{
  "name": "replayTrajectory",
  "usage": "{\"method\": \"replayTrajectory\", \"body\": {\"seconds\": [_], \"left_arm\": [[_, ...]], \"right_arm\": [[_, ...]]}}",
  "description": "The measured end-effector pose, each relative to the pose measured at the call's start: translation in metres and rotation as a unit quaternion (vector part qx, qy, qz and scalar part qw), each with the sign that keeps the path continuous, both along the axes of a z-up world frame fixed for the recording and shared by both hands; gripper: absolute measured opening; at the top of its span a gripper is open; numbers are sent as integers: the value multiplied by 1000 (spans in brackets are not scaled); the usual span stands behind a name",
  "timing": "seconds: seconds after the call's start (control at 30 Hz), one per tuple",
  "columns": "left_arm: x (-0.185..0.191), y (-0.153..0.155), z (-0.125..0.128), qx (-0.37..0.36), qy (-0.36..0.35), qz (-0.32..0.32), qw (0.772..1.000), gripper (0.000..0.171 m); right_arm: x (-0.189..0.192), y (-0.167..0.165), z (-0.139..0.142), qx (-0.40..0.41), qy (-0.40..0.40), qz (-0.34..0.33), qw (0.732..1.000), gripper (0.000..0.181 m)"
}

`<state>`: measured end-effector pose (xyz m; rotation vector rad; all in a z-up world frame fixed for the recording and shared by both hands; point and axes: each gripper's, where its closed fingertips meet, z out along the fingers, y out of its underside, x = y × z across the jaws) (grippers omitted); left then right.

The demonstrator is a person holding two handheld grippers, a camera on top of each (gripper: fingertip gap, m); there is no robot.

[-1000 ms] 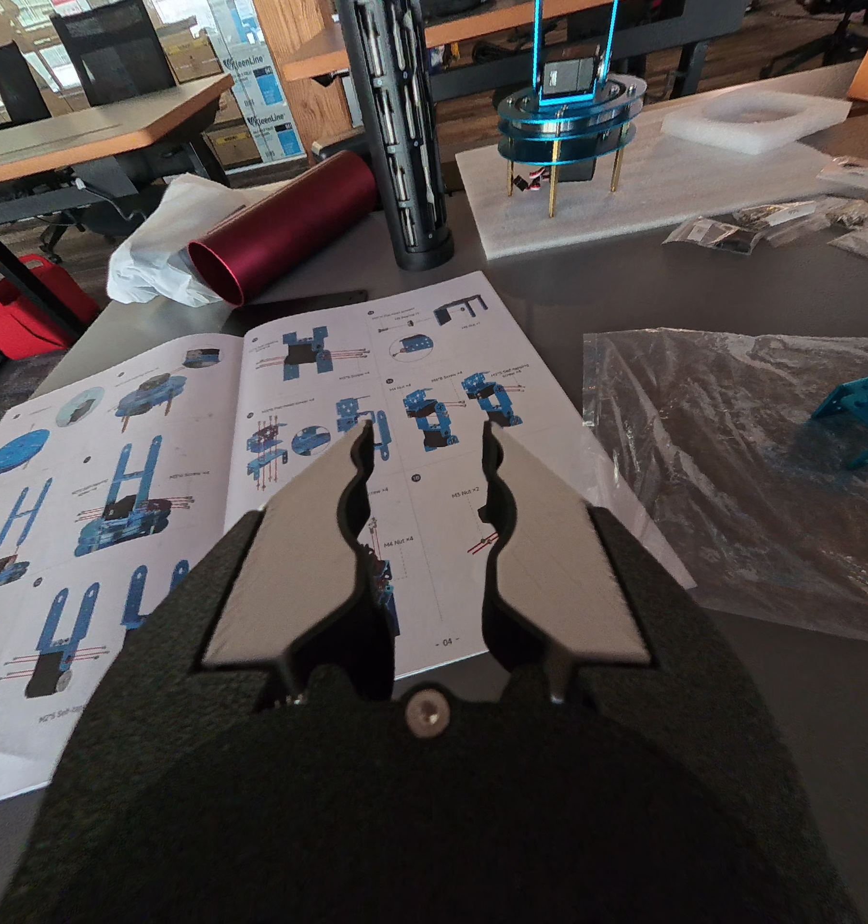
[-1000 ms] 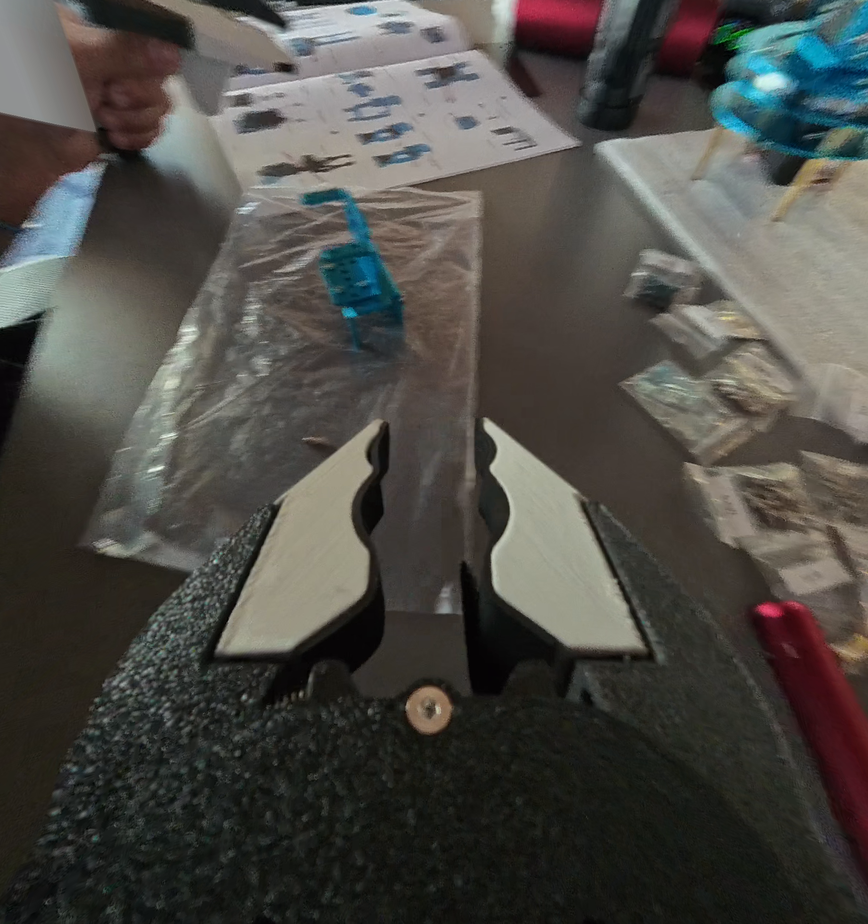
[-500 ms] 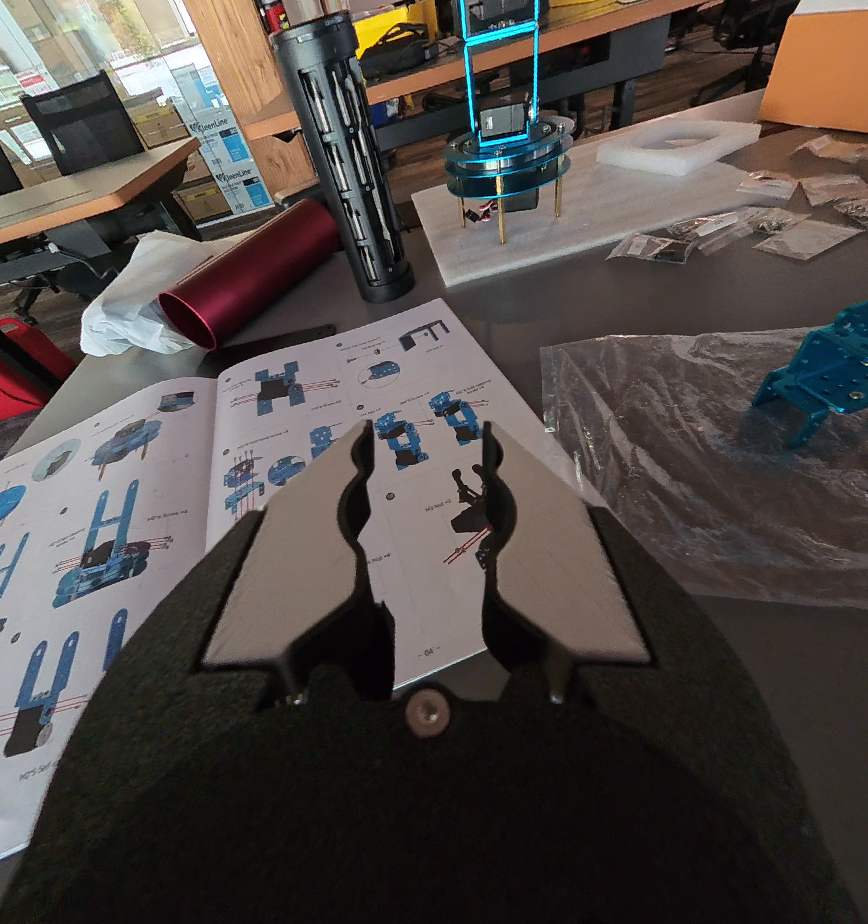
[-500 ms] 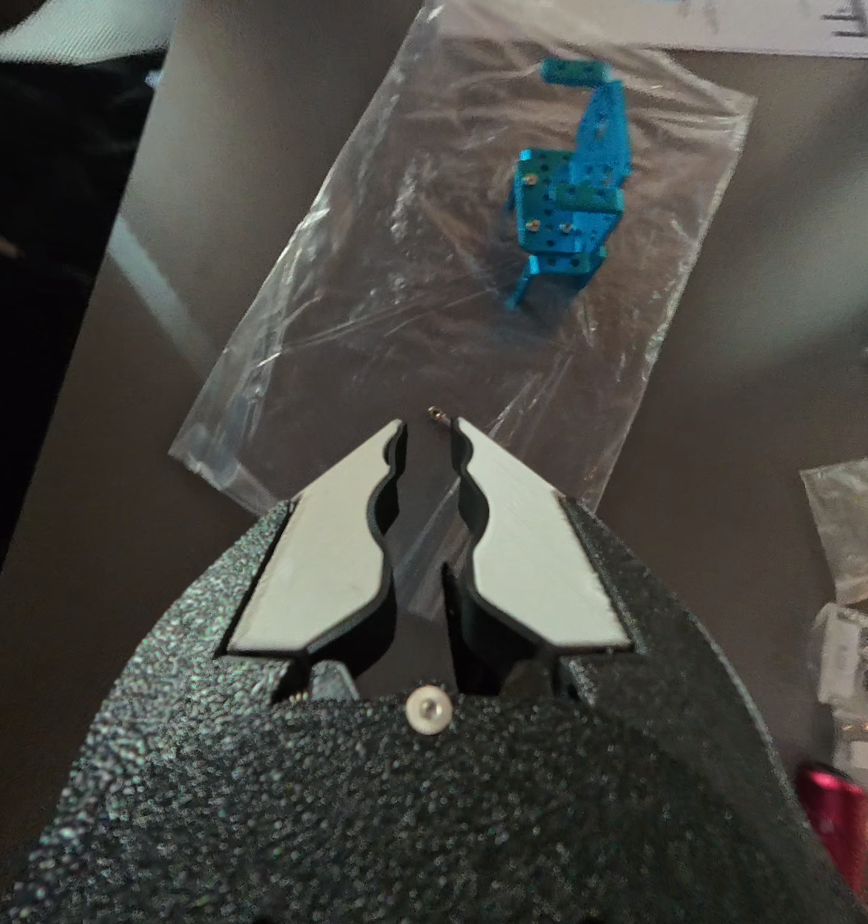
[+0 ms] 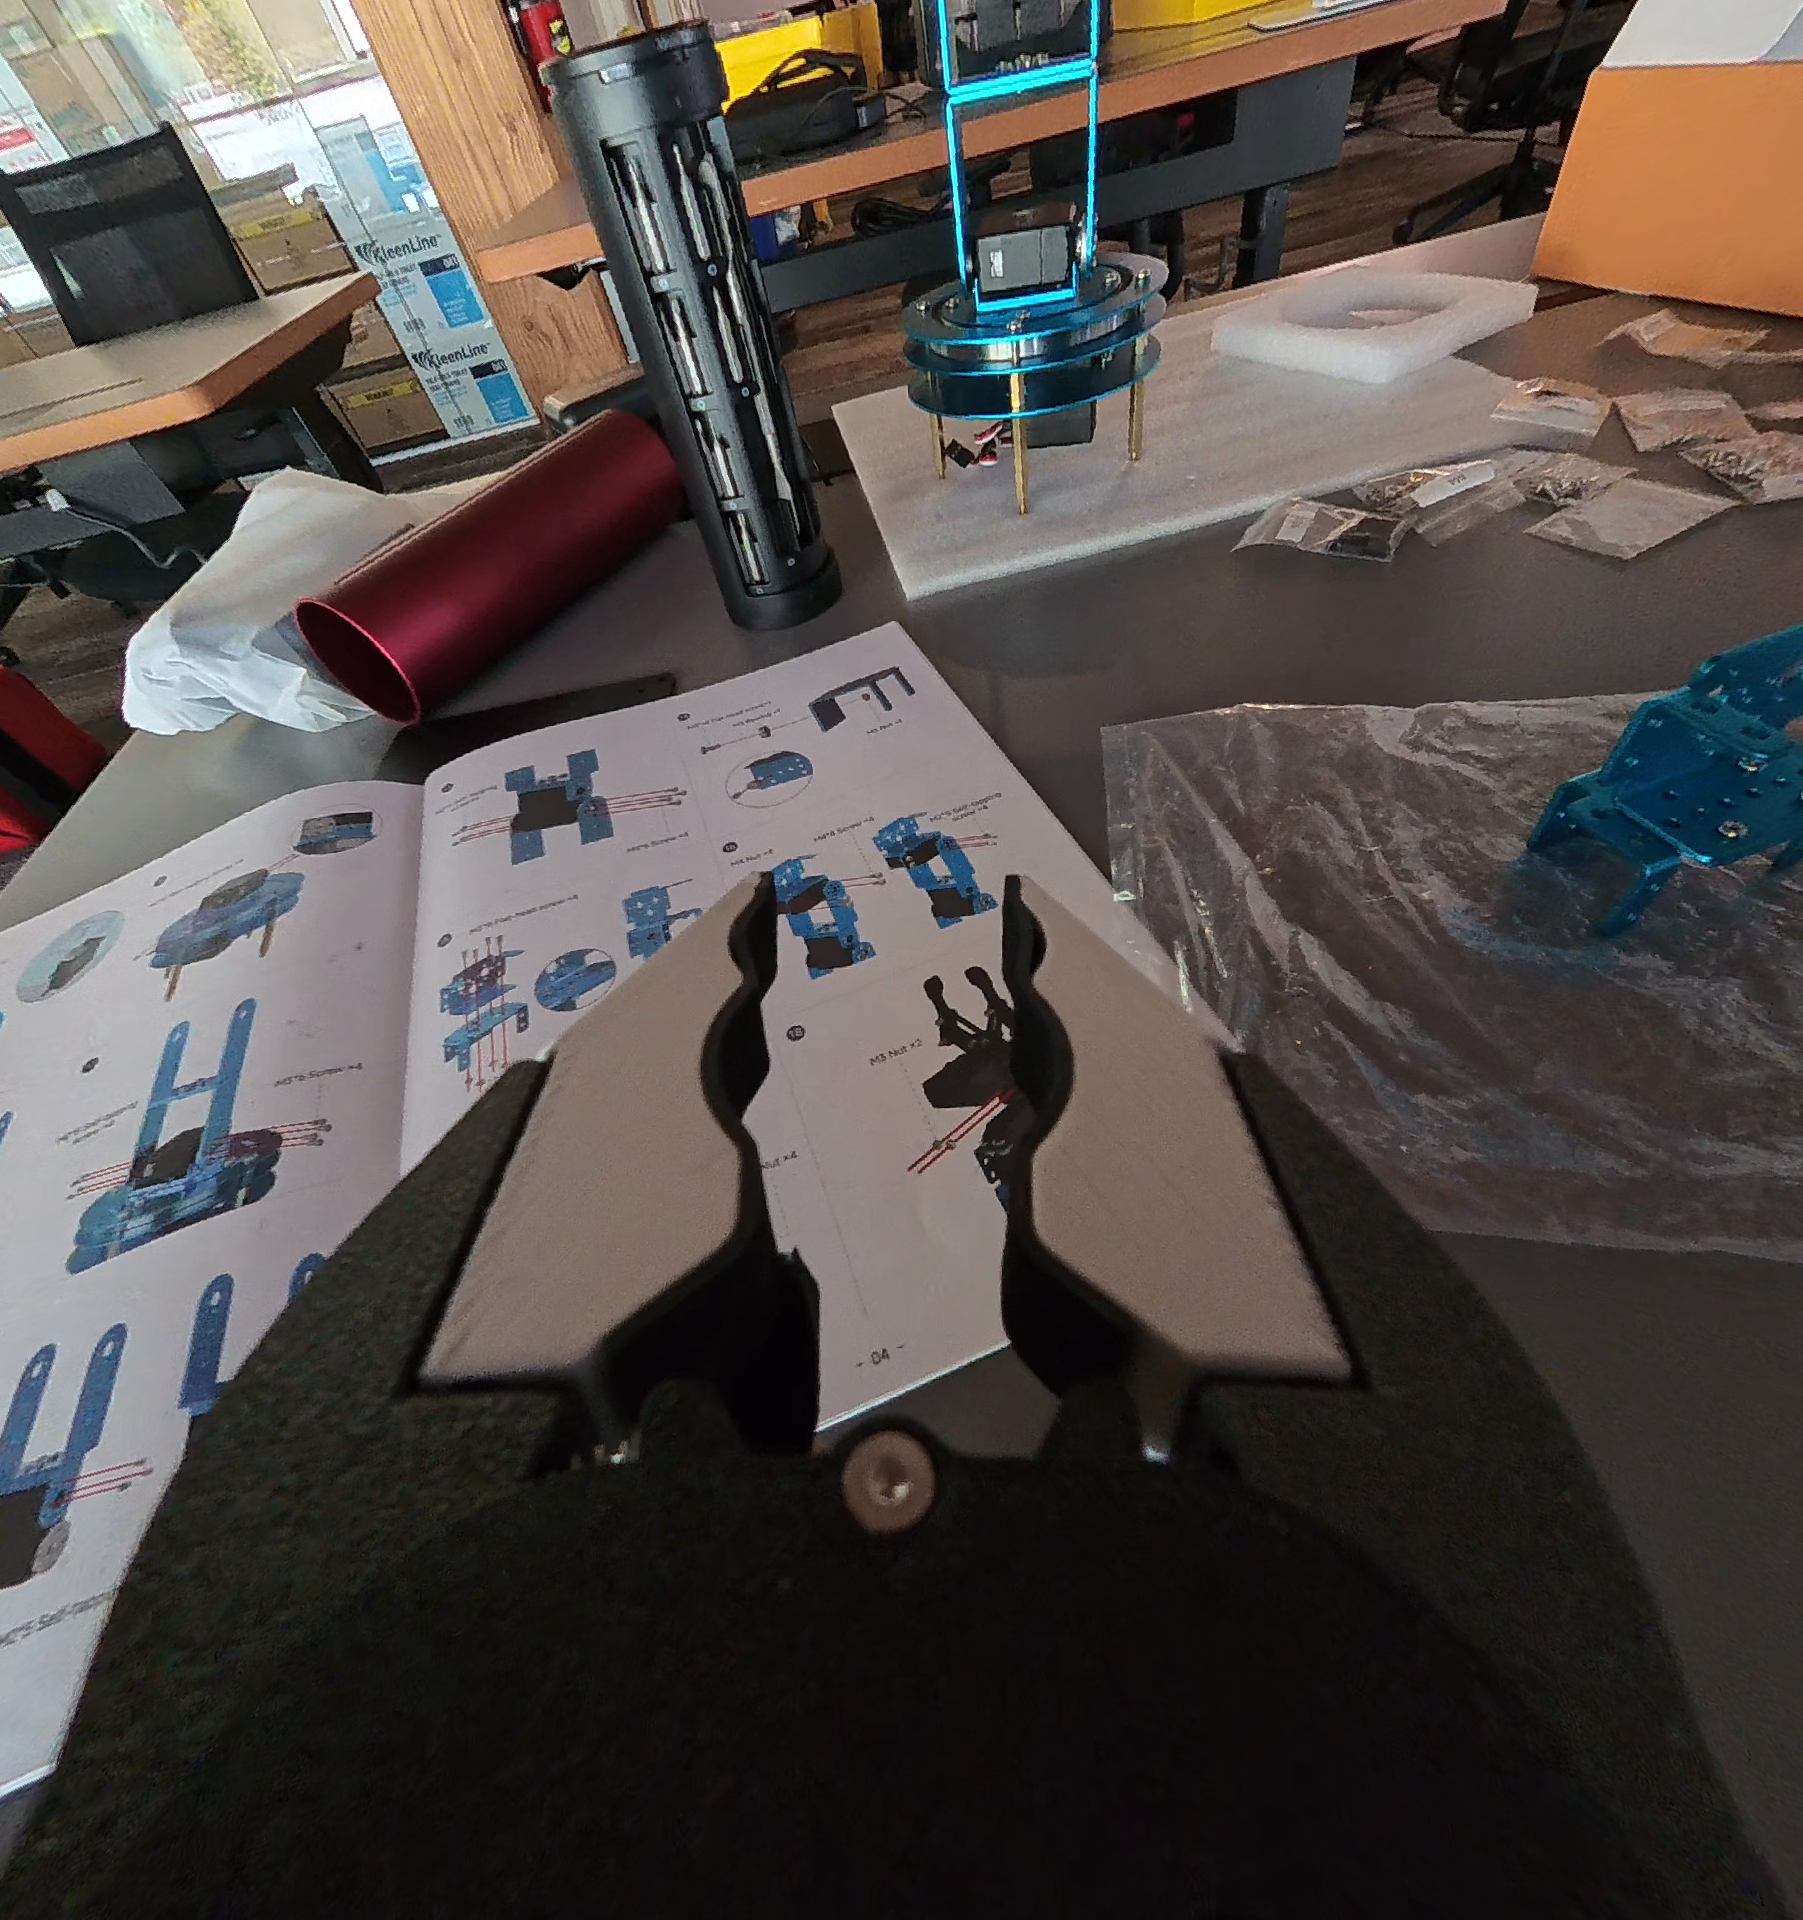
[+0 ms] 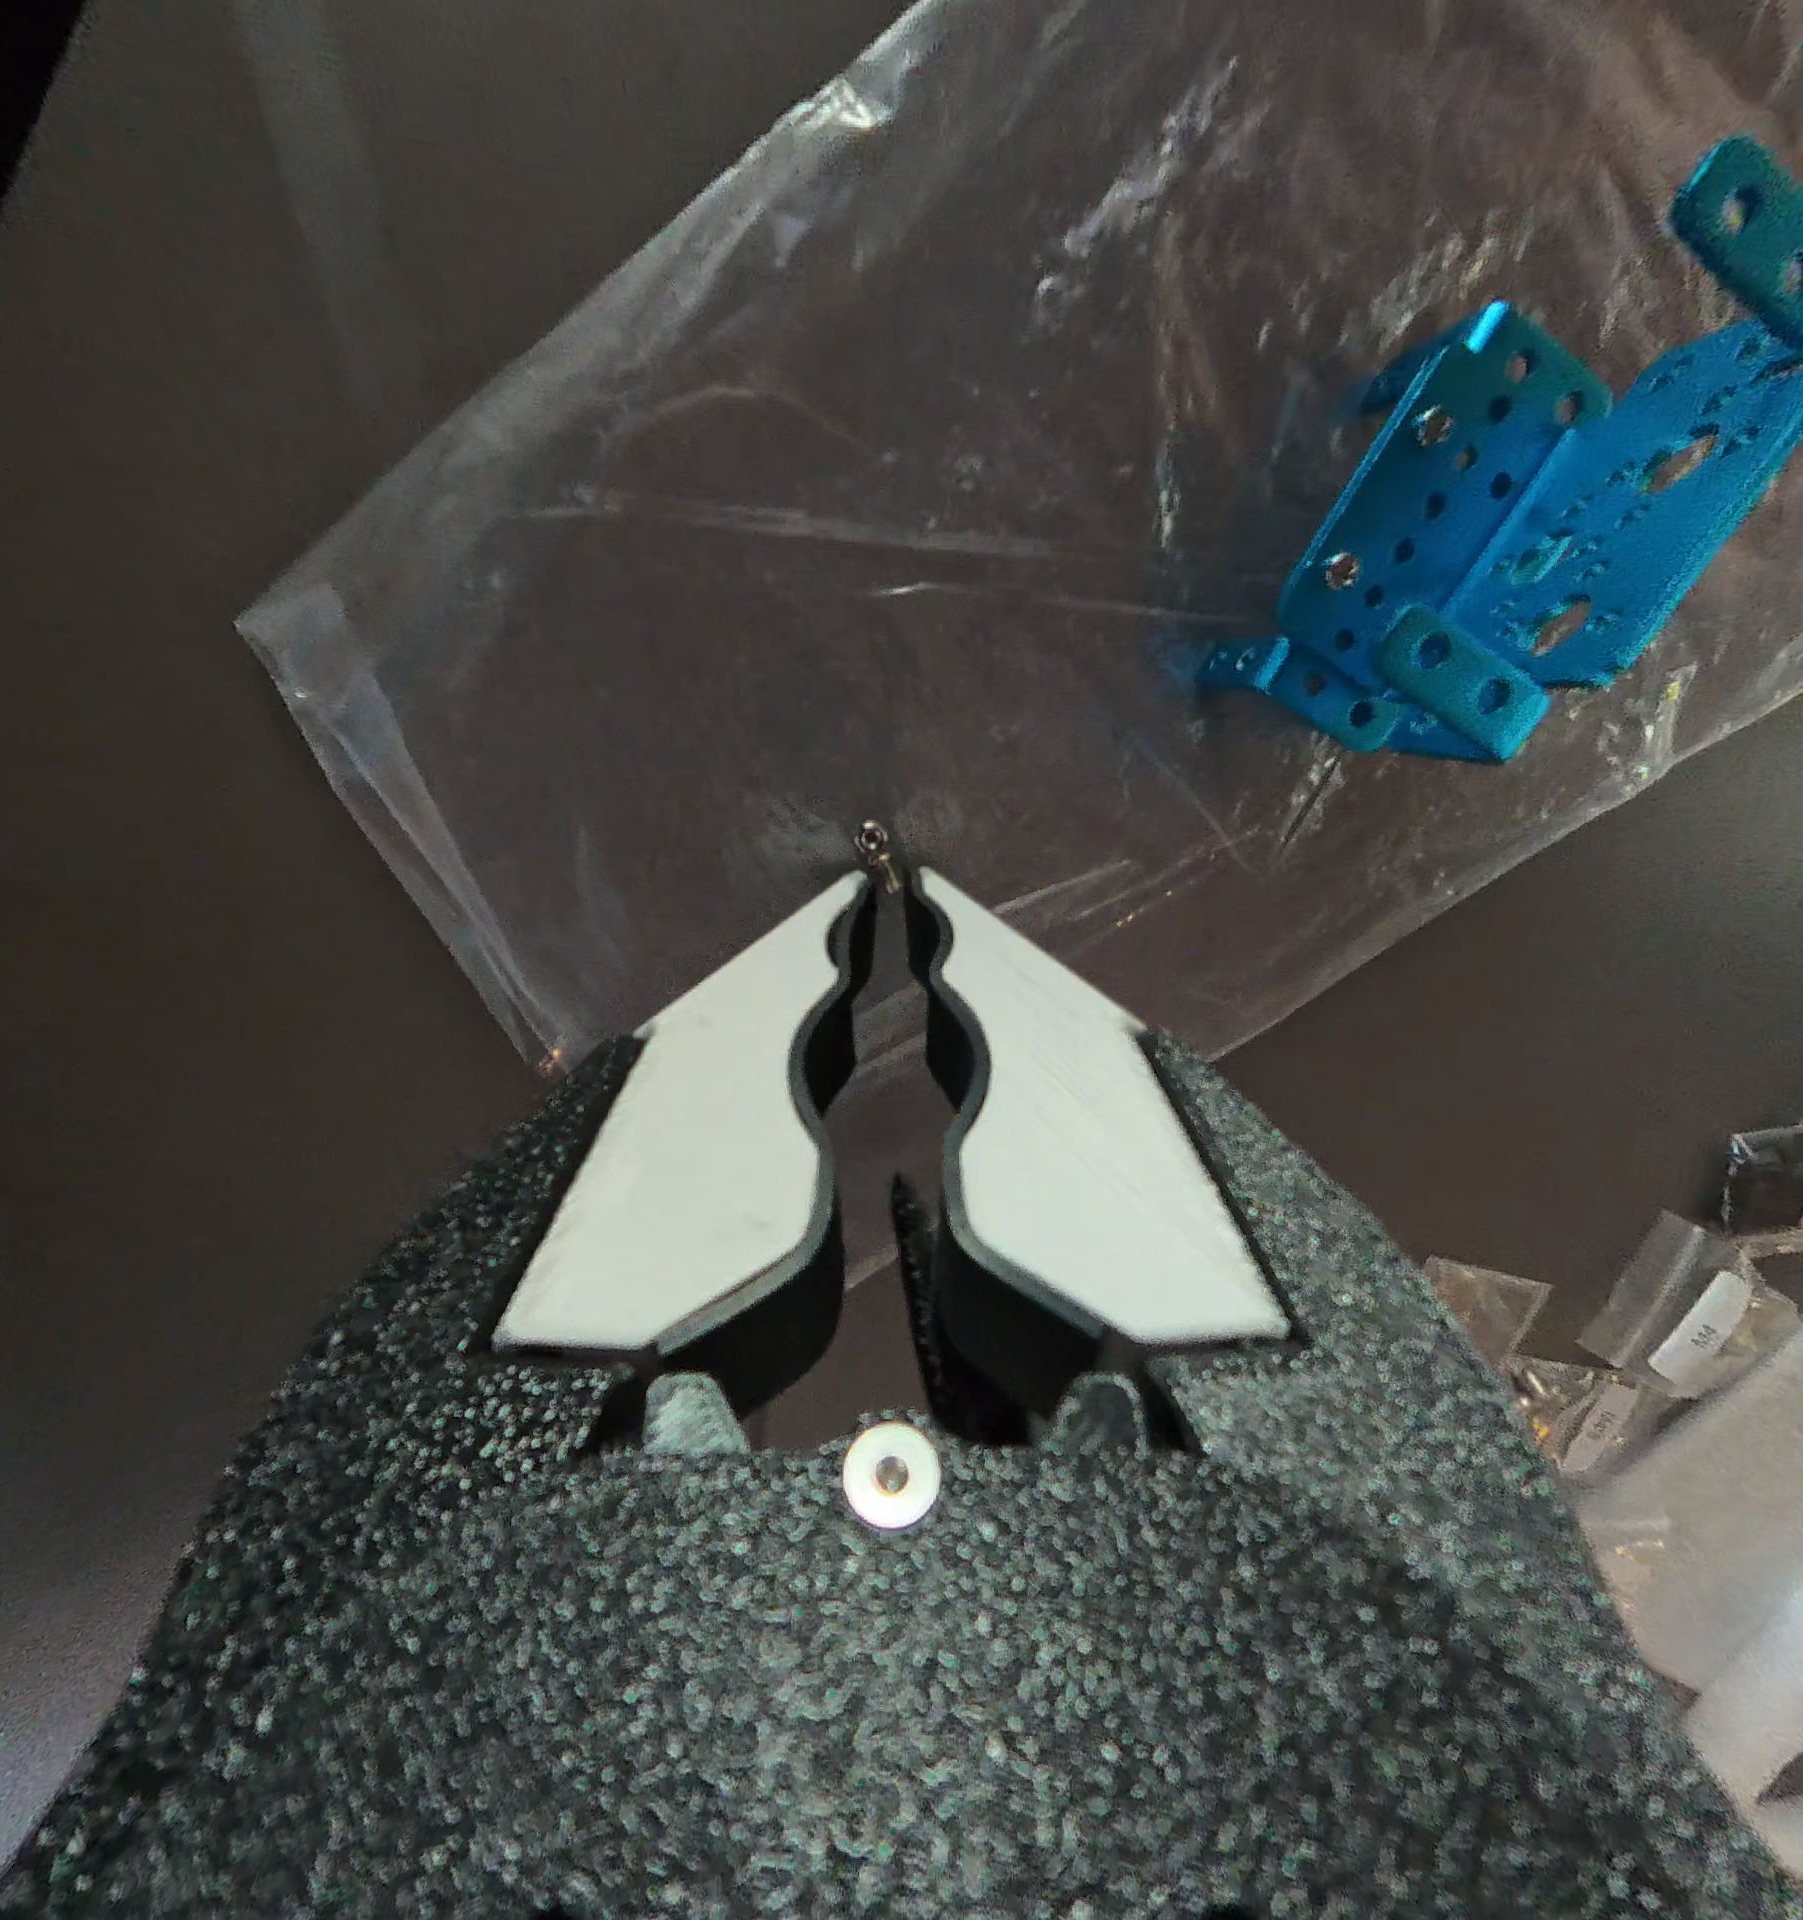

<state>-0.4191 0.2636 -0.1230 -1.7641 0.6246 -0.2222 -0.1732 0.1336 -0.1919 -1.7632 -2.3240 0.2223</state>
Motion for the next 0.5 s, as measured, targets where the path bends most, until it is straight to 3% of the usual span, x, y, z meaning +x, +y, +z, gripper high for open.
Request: {"method": "replayTrajectory", "body": {"seconds": [0.33, 0.4, 0.5], "left_arm": [[2, -2, 1, -3, -5, -9, 1000, 43], [13, -15, 8, -13, -46, -39, 998, 39], [54, -55, 27, -63, -152, -144, 976, 25]], "right_arm": [[-2, 1, 2, -10, 23, -1, 1000, 1], [-6, 8, 12, 9, 72, -17, 997, 1], [-26, 24, 37, 62, 204, -53, 976, 1]]}}
